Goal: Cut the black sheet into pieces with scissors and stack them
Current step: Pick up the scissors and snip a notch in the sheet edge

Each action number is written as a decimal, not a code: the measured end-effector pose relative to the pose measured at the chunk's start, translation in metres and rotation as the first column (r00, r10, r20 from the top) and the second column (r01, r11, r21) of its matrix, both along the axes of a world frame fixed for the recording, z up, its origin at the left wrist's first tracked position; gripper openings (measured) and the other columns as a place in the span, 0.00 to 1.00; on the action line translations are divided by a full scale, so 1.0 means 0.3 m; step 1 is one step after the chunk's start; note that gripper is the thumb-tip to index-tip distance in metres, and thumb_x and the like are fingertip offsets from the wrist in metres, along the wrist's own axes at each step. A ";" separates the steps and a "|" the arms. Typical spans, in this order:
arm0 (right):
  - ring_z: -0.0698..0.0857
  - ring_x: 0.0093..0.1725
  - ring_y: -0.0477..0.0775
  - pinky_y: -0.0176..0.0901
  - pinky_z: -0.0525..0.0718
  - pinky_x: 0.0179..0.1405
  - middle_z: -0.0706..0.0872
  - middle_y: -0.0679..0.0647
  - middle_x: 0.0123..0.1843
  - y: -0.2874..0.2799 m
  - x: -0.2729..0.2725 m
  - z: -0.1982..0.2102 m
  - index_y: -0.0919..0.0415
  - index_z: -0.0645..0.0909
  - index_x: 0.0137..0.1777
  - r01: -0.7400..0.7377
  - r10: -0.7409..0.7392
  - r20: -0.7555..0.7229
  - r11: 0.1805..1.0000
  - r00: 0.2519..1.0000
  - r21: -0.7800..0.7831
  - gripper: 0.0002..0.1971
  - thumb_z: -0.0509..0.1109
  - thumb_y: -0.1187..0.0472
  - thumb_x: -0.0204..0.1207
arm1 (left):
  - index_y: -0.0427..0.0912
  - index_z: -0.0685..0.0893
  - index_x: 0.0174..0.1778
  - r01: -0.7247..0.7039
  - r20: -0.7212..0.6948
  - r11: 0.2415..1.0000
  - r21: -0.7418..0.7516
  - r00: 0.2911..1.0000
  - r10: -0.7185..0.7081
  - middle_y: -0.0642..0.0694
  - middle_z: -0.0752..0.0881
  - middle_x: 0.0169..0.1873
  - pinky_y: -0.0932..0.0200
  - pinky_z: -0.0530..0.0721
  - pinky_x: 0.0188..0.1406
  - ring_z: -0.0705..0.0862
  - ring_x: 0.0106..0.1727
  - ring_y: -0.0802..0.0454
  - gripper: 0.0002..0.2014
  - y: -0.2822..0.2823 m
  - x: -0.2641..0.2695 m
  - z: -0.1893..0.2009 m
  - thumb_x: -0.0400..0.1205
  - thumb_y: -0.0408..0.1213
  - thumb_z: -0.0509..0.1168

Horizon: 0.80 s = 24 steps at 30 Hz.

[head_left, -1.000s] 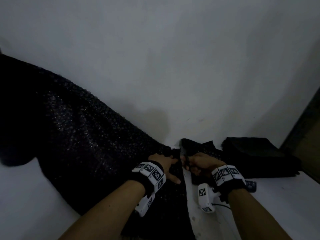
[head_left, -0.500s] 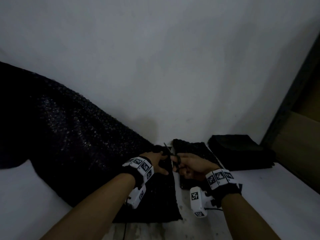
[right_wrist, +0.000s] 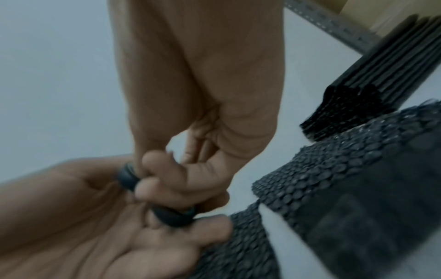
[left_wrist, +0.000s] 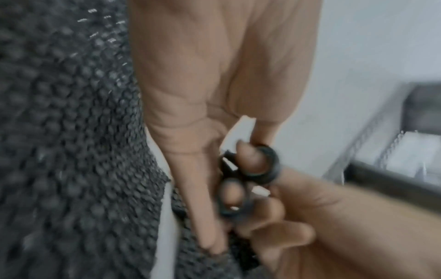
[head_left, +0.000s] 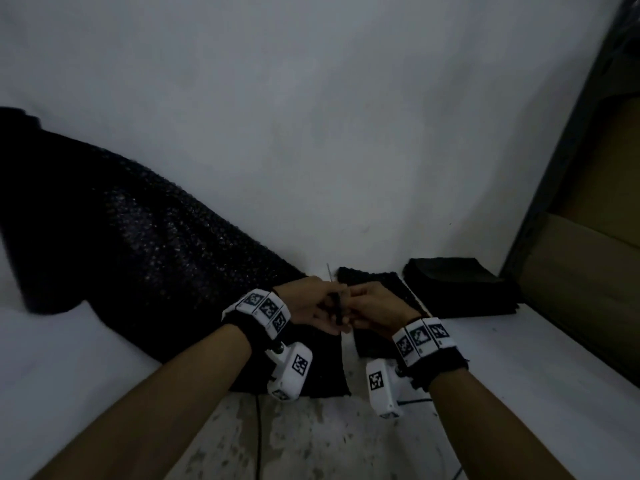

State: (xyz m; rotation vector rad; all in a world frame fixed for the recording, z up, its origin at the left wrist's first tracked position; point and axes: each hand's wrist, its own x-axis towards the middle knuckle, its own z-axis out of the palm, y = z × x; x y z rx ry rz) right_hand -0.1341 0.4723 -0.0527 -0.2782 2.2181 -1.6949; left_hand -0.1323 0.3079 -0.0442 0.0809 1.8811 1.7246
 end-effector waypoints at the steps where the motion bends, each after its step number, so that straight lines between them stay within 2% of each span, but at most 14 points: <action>1: 0.84 0.25 0.49 0.35 0.81 0.24 0.86 0.63 0.32 -0.006 0.018 0.003 0.69 0.85 0.41 0.004 -0.004 0.012 1.000 1.000 -0.009 0.08 0.70 0.68 0.82 | 0.30 0.82 0.59 -0.029 0.002 0.999 0.017 1.000 0.029 0.31 0.89 0.44 0.42 0.91 0.51 0.90 0.48 0.33 0.18 0.001 0.015 0.000 0.90 0.44 0.58; 3: 0.88 0.30 0.52 0.35 0.85 0.29 0.88 0.66 0.36 -0.009 0.047 0.010 0.75 0.86 0.45 -0.003 0.003 0.035 1.000 0.999 -0.007 0.07 0.72 0.69 0.81 | 0.30 0.80 0.57 -0.083 -0.023 0.996 -0.039 0.996 0.082 0.33 0.88 0.40 0.42 0.91 0.49 0.89 0.43 0.35 0.14 0.000 0.030 -0.006 0.90 0.38 0.57; 5: 0.91 0.37 0.53 0.35 0.86 0.34 0.90 0.69 0.44 0.008 0.066 0.017 0.78 0.87 0.51 -0.024 0.024 0.041 1.000 0.999 0.013 0.09 0.74 0.70 0.79 | 0.32 0.80 0.54 -0.113 -0.172 0.944 -0.310 0.983 0.061 0.36 0.87 0.41 0.43 0.90 0.50 0.89 0.44 0.37 0.09 -0.012 0.037 -0.017 0.89 0.36 0.59; 6: 0.91 0.39 0.53 0.35 0.86 0.36 0.91 0.68 0.47 0.024 0.073 0.021 0.76 0.88 0.52 -0.036 0.034 0.040 0.998 0.999 0.047 0.08 0.75 0.69 0.78 | 0.34 0.80 0.52 -0.142 -0.266 0.867 -0.478 0.964 0.011 0.38 0.86 0.41 0.45 0.89 0.50 0.89 0.46 0.37 0.09 -0.021 0.040 -0.022 0.88 0.37 0.62; 7: 0.91 0.41 0.53 0.36 0.87 0.37 0.92 0.66 0.46 0.048 0.077 0.025 0.73 0.90 0.51 -0.043 0.040 0.023 0.993 0.999 0.113 0.07 0.76 0.68 0.78 | 0.36 0.81 0.50 -0.175 -0.331 0.756 -0.631 0.942 -0.059 0.39 0.86 0.42 0.47 0.89 0.49 0.89 0.48 0.37 0.10 -0.032 0.048 -0.022 0.87 0.41 0.63; 9: 0.90 0.40 0.52 0.38 0.87 0.38 0.92 0.59 0.40 0.109 0.069 0.025 0.66 0.91 0.46 -0.032 0.064 -0.076 0.933 0.995 0.360 0.06 0.80 0.62 0.75 | 0.34 0.84 0.55 -0.246 -0.375 0.473 -0.846 0.905 -0.200 0.37 0.86 0.48 0.50 0.87 0.46 0.88 0.50 0.37 0.20 -0.050 0.064 -0.026 0.86 0.50 0.61; 11: 0.88 0.43 0.51 0.39 0.83 0.41 0.90 0.54 0.41 0.180 0.059 0.024 0.60 0.90 0.46 0.044 0.123 -0.199 0.739 0.972 0.672 0.10 0.84 0.55 0.70 | 0.34 0.80 0.66 -0.284 -0.349 0.238 -0.929 0.886 -0.306 0.37 0.84 0.58 0.51 0.85 0.48 0.85 0.56 0.39 0.26 -0.057 0.075 -0.045 0.86 0.54 0.60; 12: 0.87 0.48 0.52 0.39 0.81 0.44 0.90 0.53 0.46 0.208 0.062 0.021 0.58 0.90 0.50 0.071 0.154 -0.214 0.630 0.965 0.774 0.15 0.85 0.52 0.68 | 0.35 0.78 0.69 -0.282 -0.325 0.171 -0.944 0.886 -0.332 0.38 0.83 0.61 0.51 0.85 0.49 0.85 0.58 0.40 0.26 -0.055 0.075 -0.060 0.85 0.54 0.61; 15: 0.83 0.64 0.56 0.42 0.81 0.57 0.85 0.54 0.65 0.285 0.078 -0.021 0.55 0.84 0.67 0.029 0.187 -0.121 0.431 0.975 0.902 0.30 0.85 0.49 0.66 | 0.40 0.78 0.70 -0.224 -0.244 0.098 -0.970 0.901 -0.359 0.41 0.82 0.62 0.52 0.84 0.49 0.84 0.60 0.42 0.24 -0.043 0.074 -0.102 0.85 0.53 0.62; 16: 0.82 0.67 0.57 0.45 0.82 0.62 0.83 0.54 0.68 0.306 0.088 -0.038 0.53 0.81 0.71 -0.006 0.192 -0.077 0.397 0.978 0.918 0.33 0.85 0.48 0.65 | 0.40 0.79 0.69 -0.208 -0.225 0.085 -0.974 0.906 -0.359 0.42 0.83 0.62 0.53 0.82 0.47 0.84 0.59 0.43 0.23 -0.040 0.072 -0.116 0.85 0.52 0.62; 18: 0.79 0.70 0.59 0.50 0.81 0.67 0.79 0.54 0.71 0.341 0.099 -0.078 0.50 0.78 0.74 -0.049 0.186 -0.026 0.384 0.982 0.922 0.38 0.86 0.46 0.63 | 0.40 0.81 0.67 -0.211 -0.216 0.056 -0.976 0.903 -0.370 0.43 0.83 0.61 0.54 0.80 0.44 0.85 0.59 0.44 0.20 -0.029 0.077 -0.136 0.85 0.50 0.62; 20: 0.80 0.68 0.61 0.52 0.82 0.66 0.80 0.55 0.70 0.357 0.108 -0.106 0.50 0.80 0.73 -0.029 0.211 -0.057 0.386 0.976 0.922 0.33 0.84 0.50 0.67 | 0.40 0.83 0.65 -0.243 -0.233 0.024 -0.970 0.894 -0.382 0.44 0.85 0.60 0.54 0.79 0.42 0.85 0.58 0.45 0.18 -0.012 0.088 -0.145 0.86 0.47 0.61; 22: 0.82 0.65 0.62 0.49 0.82 0.64 0.83 0.59 0.67 0.358 0.119 -0.115 0.55 0.84 0.69 0.026 0.261 -0.136 0.384 0.956 0.923 0.20 0.76 0.58 0.76 | 0.40 0.83 0.64 -0.259 -0.231 -0.019 -0.966 0.892 -0.388 0.44 0.84 0.61 0.52 0.79 0.44 0.85 0.59 0.45 0.17 0.015 0.109 -0.123 0.86 0.47 0.62; 24: 0.84 0.63 0.64 0.46 0.83 0.60 0.85 0.61 0.63 0.357 0.131 -0.112 0.60 0.86 0.64 0.046 0.282 -0.174 0.409 0.943 0.911 0.14 0.71 0.58 0.81 | 0.39 0.80 0.67 -0.337 -0.295 -0.023 -0.941 0.854 -0.428 0.42 0.82 0.64 0.50 0.81 0.49 0.82 0.64 0.42 0.20 0.043 0.121 -0.090 0.84 0.48 0.65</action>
